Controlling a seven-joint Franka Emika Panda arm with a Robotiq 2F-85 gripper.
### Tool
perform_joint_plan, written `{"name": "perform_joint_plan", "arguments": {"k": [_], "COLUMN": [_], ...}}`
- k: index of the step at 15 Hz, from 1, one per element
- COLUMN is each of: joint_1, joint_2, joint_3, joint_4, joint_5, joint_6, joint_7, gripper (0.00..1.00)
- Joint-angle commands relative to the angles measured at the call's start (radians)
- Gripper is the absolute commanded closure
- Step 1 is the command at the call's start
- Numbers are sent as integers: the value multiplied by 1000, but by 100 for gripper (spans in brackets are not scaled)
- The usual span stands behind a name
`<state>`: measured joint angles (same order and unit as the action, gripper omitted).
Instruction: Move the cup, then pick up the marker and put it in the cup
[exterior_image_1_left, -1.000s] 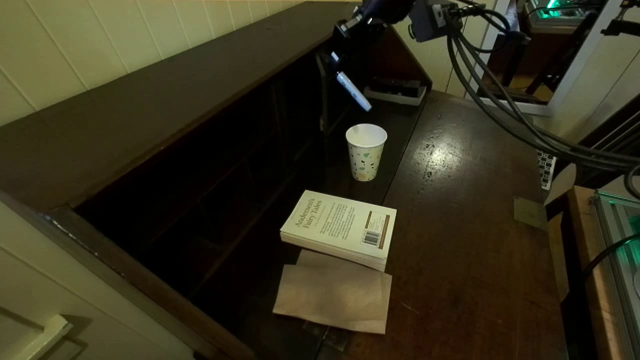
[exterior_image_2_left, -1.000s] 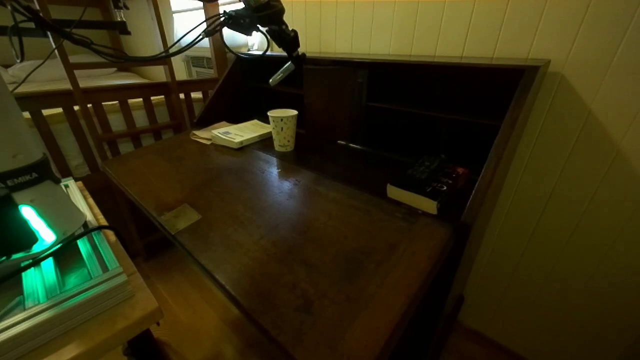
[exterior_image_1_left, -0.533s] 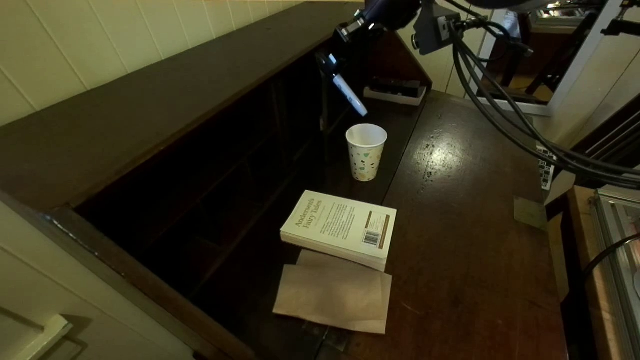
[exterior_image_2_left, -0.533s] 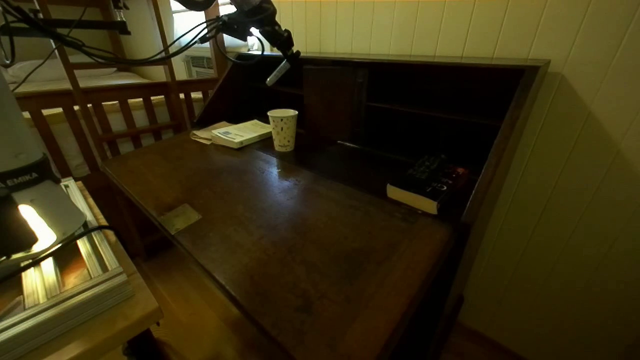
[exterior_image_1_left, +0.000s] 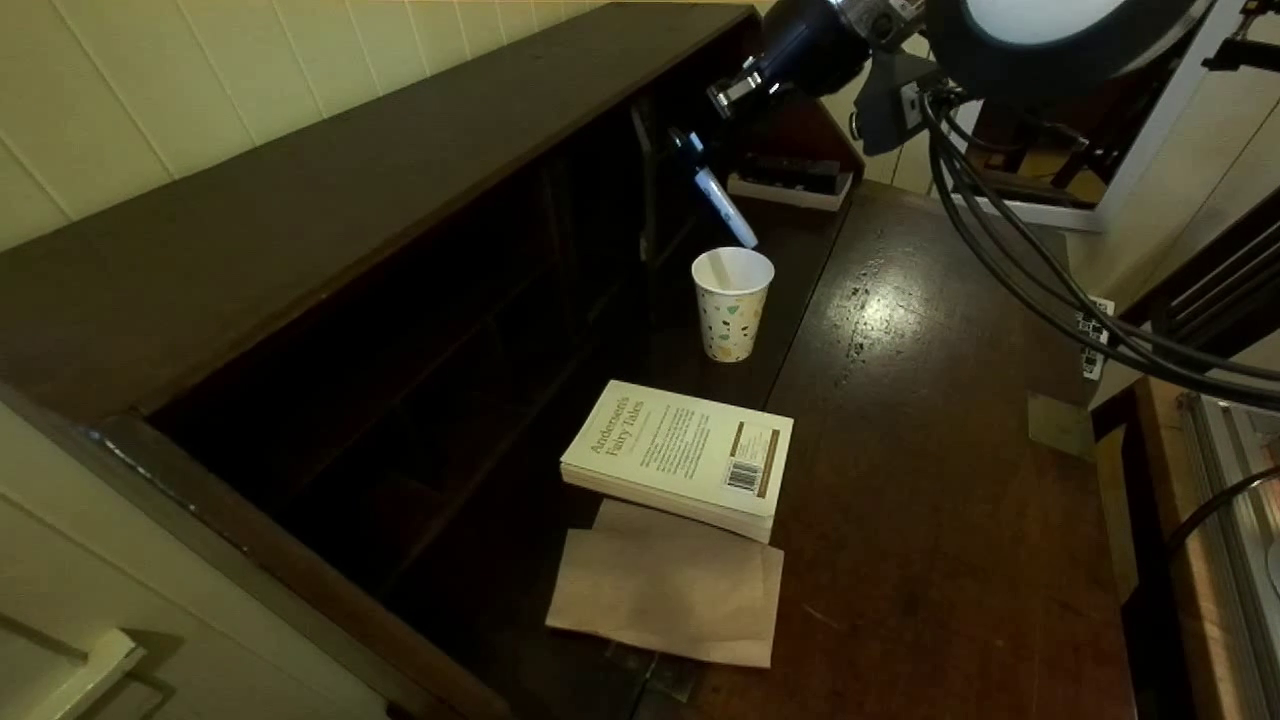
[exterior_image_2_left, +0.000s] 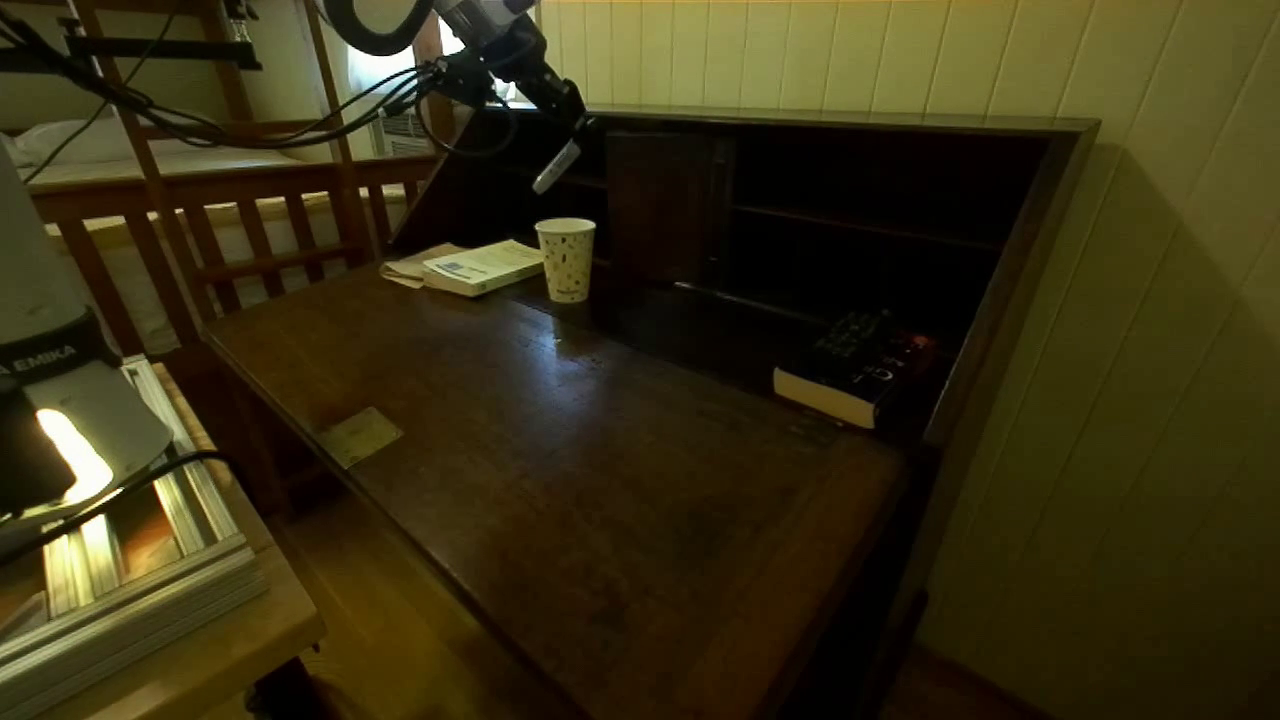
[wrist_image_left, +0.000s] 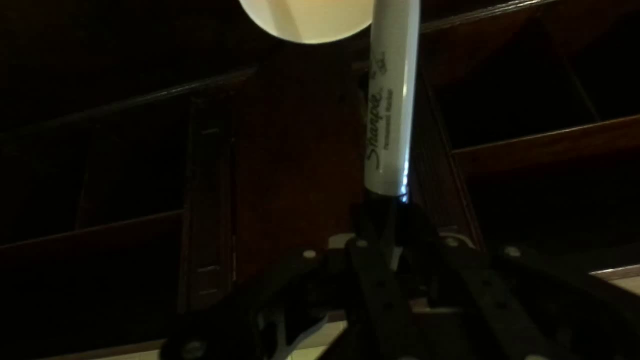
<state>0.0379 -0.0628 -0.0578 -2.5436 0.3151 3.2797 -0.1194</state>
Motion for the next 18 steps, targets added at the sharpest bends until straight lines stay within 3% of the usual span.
{"name": "perform_joint_plan", "arguments": {"k": [1, 6, 18], "joint_1": [-41, -74, -41], "joint_2": [2, 30, 149], "joint_3": [7, 2, 5], "joint_4": [-42, -70, -28], "joint_5": [-91, -134, -12], "joint_6": [75, 133, 224], "joint_7": [68, 95, 81], "gripper": [95, 95, 95]}}
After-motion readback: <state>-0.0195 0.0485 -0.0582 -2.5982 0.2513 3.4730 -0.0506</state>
